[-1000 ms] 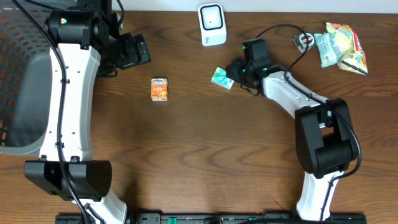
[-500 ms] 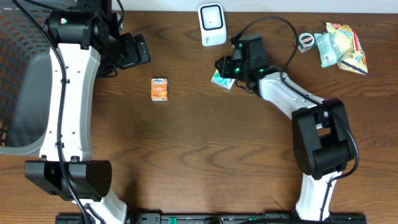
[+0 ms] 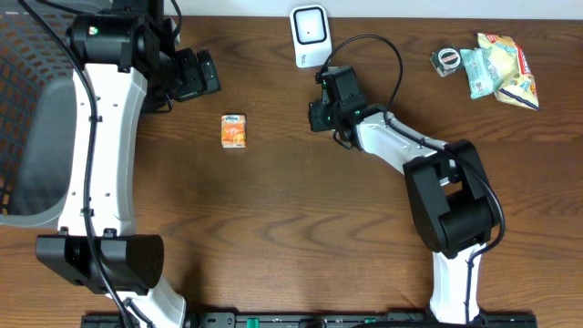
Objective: Scan the item barcode
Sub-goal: 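Move the tissue pack right and set it down mid-table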
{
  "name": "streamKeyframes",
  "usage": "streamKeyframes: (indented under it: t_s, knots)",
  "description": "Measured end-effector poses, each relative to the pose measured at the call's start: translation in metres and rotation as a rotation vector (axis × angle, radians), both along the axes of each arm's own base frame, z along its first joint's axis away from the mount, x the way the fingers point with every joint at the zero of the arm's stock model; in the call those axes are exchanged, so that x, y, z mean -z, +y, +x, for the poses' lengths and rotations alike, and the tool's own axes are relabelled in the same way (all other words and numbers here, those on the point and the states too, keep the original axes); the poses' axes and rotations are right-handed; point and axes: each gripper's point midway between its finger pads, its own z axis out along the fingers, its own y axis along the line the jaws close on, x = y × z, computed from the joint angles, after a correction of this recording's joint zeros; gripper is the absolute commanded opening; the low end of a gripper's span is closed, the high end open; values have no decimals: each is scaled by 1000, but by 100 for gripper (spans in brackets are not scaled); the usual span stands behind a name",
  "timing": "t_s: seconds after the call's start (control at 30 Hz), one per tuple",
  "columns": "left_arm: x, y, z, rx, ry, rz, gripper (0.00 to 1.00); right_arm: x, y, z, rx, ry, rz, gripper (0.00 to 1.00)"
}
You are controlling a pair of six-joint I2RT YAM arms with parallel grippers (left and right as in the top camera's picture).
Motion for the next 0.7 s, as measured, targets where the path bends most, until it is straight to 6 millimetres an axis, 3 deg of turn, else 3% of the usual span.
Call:
streamKeyframes:
  t_s: [0.17,0.27,0.47,0.53,0.7]
  knots:
    - [0,0,0,0,0,0,98,0,-13,-24,2,105,-53,5]
    - [0,0,0,0,0,0,98,-2,-20,-40,-14,160,-91,18]
    - [0,0,0,0,0,0,98,-17,-47,-93,-116,301,-212,31]
    - [0,0,0,0,0,0,98,-32,-57,-104,-128,316,-228,28]
    - [0,0,0,0,0,0,98,-67,-80,-117,-77,324,-222,2]
